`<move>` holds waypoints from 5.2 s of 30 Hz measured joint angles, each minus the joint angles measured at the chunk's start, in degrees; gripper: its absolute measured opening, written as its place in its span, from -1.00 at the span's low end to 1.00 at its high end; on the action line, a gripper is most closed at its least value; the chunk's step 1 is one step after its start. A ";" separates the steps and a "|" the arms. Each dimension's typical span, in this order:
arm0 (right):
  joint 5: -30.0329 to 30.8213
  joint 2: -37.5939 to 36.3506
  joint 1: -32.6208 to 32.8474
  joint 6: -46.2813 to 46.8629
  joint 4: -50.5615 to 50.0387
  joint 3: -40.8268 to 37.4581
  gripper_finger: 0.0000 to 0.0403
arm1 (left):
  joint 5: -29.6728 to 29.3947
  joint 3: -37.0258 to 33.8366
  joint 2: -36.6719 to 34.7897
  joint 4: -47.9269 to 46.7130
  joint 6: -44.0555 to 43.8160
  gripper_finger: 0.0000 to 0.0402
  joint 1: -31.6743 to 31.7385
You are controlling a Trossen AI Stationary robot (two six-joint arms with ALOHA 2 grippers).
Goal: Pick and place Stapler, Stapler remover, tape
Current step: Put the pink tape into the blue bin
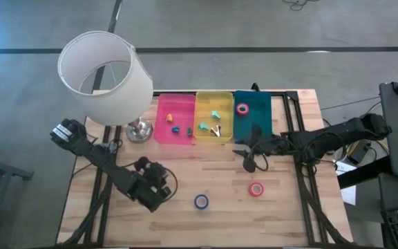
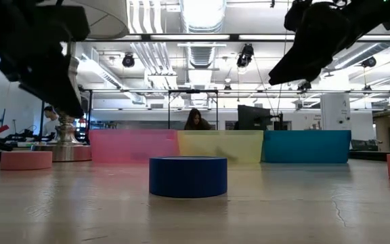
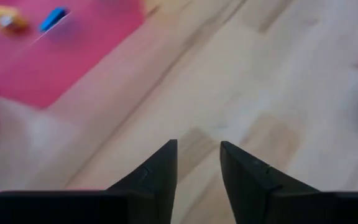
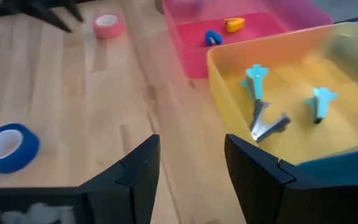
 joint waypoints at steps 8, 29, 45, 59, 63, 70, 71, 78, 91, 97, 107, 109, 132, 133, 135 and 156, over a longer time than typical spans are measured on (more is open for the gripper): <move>0.00 0.31 2.03 1.75 -0.02 -0.20 -0.13 | 3.80 -4.08 0.00 -3.78 -5.80 -0.09 0.33; -1.09 0.31 2.49 4.76 -0.19 -2.25 -0.11 | 6.85 -15.81 -0.09 0.51 -21.07 -0.05 0.37; -1.05 0.31 2.49 4.36 0.15 -2.25 -0.11 | -2.86 -11.28 -0.04 15.78 -5.95 -0.77 0.37; -13.64 0.31 3.55 -6.08 16.50 -3.75 -0.11 | 13.40 -8.52 -0.04 65.75 49.28 -0.68 1.15; -16.88 0.31 6.44 -14.20 25.03 -5.00 -0.11 | 18.20 -8.54 -0.04 68.55 49.69 -0.71 2.31; -17.35 1.73 12.65 -25.00 34.41 -5.11 -0.11 | 23.60 -8.67 -0.04 69.89 47.26 -0.69 5.84; -17.33 2.59 13.26 -26.36 35.45 -4.88 -0.11 | 24.94 -8.68 -0.04 70.69 47.23 -0.69 6.44; -16.88 12.08 14.36 -34.16 38.99 -0.26 -0.11 | 33.75 -8.69 -0.04 77.77 48.94 -0.68 8.91; -16.83 28.21 14.34 -39.22 38.64 12.76 -0.11 | 34.37 -8.72 2.42 78.71 50.19 -0.68 8.94; -16.89 31.33 14.30 -40.79 33.14 15.90 -0.11 | 36.48 -8.69 2.78 79.54 50.26 -0.68 8.94; -17.25 35.42 14.35 -40.63 32.50 20.21 -0.11 | 40.07 -8.23 2.78 80.15 51.87 -0.68 8.94; -17.84 36.14 14.34 -40.61 32.72 21.14 -0.11 | 40.18 -8.24 2.78 80.15 51.93 -0.68 8.94; -22.91 36.37 14.33 -39.24 32.45 21.86 -0.38 | 41.07 -8.41 2.78 80.64 53.66 -0.68 9.17; -22.90 36.37 14.36 -38.52 32.88 21.84 -0.35 | 41.33 -8.41 2.78 80.73 53.66 -0.68 9.25; -22.94 36.37 14.34 -37.02 33.67 21.77 -0.29 | 41.73 -8.37 2.75 81.01 53.64 -0.68 9.43; -27.59 36.45 14.38 -35.84 35.30 22.61 -0.03 | 44.01 -8.30 2.75 84.40 56.76 -0.68 9.71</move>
